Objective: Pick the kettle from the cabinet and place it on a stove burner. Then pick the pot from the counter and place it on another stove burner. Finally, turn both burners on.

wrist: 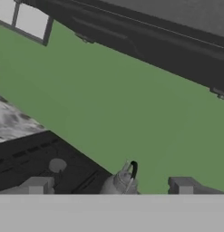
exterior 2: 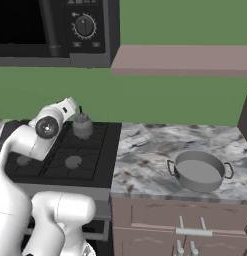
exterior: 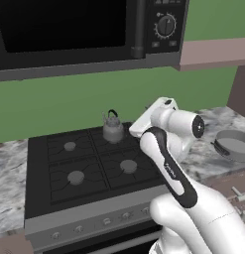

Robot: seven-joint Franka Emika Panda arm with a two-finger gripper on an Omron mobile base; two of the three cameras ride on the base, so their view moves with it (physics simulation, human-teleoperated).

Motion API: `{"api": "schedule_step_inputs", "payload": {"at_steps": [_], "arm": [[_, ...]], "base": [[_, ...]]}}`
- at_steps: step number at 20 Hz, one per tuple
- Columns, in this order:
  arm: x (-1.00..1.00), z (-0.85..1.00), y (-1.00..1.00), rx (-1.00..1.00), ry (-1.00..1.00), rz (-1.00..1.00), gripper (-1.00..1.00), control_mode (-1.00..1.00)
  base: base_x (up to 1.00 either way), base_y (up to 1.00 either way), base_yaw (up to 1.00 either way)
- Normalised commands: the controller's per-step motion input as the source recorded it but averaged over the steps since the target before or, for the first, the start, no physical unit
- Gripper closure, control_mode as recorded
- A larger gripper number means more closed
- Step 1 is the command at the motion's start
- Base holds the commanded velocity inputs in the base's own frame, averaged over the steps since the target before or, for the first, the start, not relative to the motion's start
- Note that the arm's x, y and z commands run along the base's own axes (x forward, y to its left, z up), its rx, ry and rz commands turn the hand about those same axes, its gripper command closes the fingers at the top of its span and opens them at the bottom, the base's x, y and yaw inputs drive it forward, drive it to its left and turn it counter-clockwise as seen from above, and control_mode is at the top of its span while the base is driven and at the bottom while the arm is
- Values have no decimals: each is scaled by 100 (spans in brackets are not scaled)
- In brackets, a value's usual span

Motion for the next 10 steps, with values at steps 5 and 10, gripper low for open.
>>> {"api": "schedule_step_inputs", "payload": {"at_steps": [5,10], "arm": [[-43,36,-16,-3,6,0,-100,-100],[-38,24,-20,-5,5,0,-100,-100]], "base": [[0,0,0],[0,0,0]]}}
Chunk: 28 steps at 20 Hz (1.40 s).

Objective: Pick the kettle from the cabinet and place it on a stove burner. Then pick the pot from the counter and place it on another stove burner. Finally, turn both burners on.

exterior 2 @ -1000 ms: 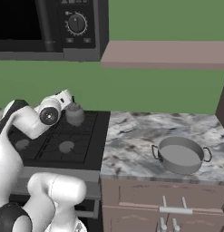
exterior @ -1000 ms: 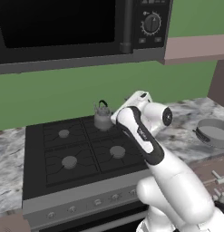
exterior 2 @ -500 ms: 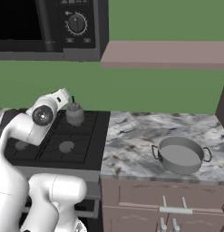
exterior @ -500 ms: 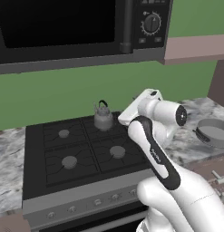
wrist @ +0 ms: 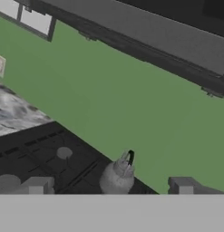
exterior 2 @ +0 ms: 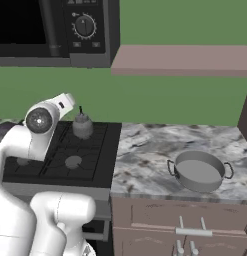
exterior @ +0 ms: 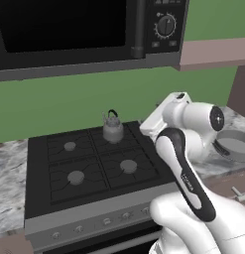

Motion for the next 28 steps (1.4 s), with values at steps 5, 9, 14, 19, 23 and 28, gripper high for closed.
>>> {"api": "schedule_step_inputs", "payload": {"at_steps": [5,9,14,19,23,28], "arm": [[-32,10,-25,-6,5,-1,-100,-100],[-31,0,-32,-3,7,-2,-100,-100],[-38,0,-35,-2,4,-2,-100,-100],[-40,0,-31,-2,4,-3,-100,-100],[-41,0,-28,-2,4,-4,-100,-100],[-36,0,-27,-2,6,-6,-100,-100]], "base": [[0,0,0],[0,0,0],[0,0,0],[0,0,0],[0,0,0],[0,0,0]]}}
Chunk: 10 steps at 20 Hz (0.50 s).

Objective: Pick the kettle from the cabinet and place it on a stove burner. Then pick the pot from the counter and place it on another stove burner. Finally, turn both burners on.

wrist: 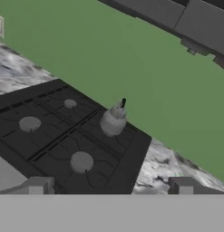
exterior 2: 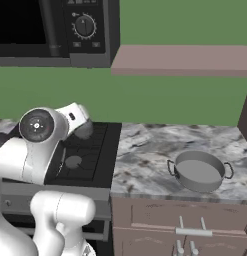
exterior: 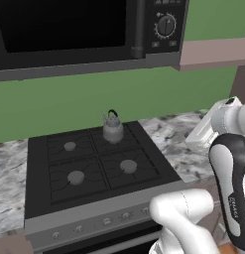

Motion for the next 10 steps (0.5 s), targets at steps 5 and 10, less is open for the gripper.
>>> {"api": "schedule_step_inputs", "payload": {"at_steps": [5,10], "arm": [[-35,0,-25,-2,7,-7,-100,-100],[-35,-5,-28,-1,2,-6,-100,-100]], "base": [[0,0,0],[0,0,0]]}}
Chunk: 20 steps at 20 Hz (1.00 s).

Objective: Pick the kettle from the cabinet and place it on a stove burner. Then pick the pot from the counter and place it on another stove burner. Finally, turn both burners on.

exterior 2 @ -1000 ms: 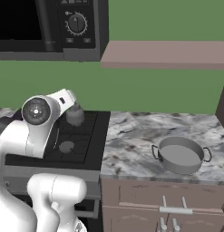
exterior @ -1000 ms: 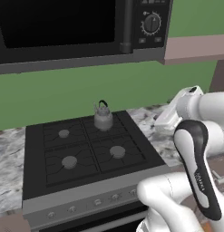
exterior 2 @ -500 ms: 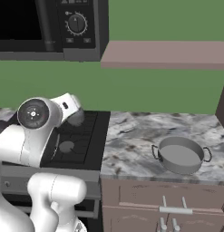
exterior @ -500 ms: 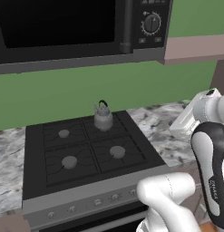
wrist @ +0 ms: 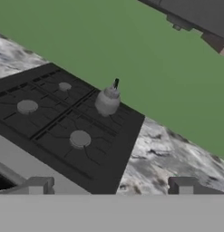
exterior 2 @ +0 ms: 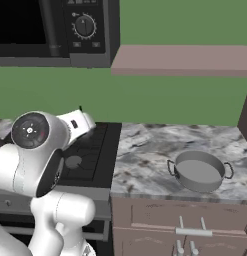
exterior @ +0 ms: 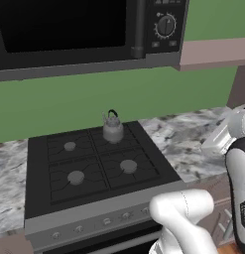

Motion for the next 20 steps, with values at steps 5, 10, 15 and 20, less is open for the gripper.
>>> {"api": "schedule_step_inputs", "payload": {"at_steps": [5,10,15,20], "arm": [[-24,-7,-29,0,0,-6,-100,-100],[-7,-1,-35,0,2,-6,-100,-100],[0,0,-34,0,6,-9,-100,-100],[0,0,-33,0,8,-10,-100,-100]], "base": [[0,0,0],[0,0,0],[0,0,0],[0,0,0]]}}
